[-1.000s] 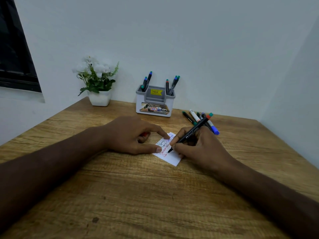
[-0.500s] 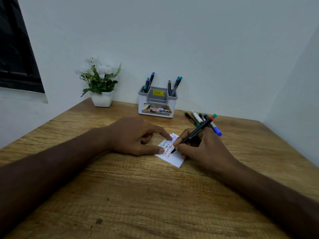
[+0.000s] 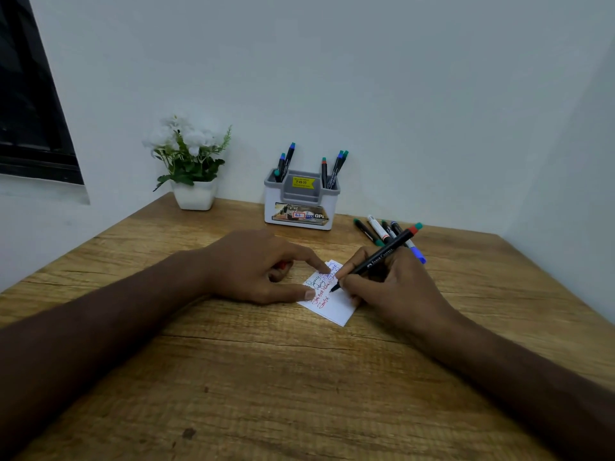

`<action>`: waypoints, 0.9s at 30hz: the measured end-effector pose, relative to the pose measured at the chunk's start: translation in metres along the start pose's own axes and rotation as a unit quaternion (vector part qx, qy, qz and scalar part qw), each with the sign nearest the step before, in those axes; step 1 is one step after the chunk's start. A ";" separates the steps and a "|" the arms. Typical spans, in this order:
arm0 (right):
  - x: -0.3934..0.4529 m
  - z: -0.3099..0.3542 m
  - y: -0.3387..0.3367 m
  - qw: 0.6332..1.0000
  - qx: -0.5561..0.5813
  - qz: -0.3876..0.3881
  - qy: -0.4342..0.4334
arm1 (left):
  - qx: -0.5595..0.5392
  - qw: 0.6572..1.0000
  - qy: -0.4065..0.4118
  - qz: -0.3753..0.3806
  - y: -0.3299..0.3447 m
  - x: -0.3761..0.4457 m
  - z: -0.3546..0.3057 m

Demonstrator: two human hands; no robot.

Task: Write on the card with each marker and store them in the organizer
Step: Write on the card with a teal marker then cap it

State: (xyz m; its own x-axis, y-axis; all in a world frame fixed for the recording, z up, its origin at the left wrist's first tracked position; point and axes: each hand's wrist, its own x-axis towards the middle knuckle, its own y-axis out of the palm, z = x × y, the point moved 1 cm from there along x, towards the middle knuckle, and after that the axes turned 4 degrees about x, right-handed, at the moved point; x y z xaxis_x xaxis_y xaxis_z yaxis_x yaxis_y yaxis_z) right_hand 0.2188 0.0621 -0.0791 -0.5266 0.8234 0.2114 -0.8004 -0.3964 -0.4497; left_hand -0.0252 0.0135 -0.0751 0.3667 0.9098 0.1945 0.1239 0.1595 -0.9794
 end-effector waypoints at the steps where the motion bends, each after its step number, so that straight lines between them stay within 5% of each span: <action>1: 0.001 -0.001 0.000 1.000 0.002 -0.005 0.002 | -0.001 1.000 -0.001 0.001 0.000 0.000 0.000; 27: 0.002 0.002 -0.001 0.999 -0.030 0.005 0.014 | -0.001 1.000 0.000 0.004 0.000 0.000 0.000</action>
State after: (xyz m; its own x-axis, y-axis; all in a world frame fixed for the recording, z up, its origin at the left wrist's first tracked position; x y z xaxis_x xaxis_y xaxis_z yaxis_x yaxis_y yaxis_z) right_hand 0.2178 0.0634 -0.0770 -0.5261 0.8305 0.1827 -0.7758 -0.3808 -0.5031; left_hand -0.0249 0.0128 -0.0747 0.3673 0.9113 0.1863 0.1233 0.1508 -0.9808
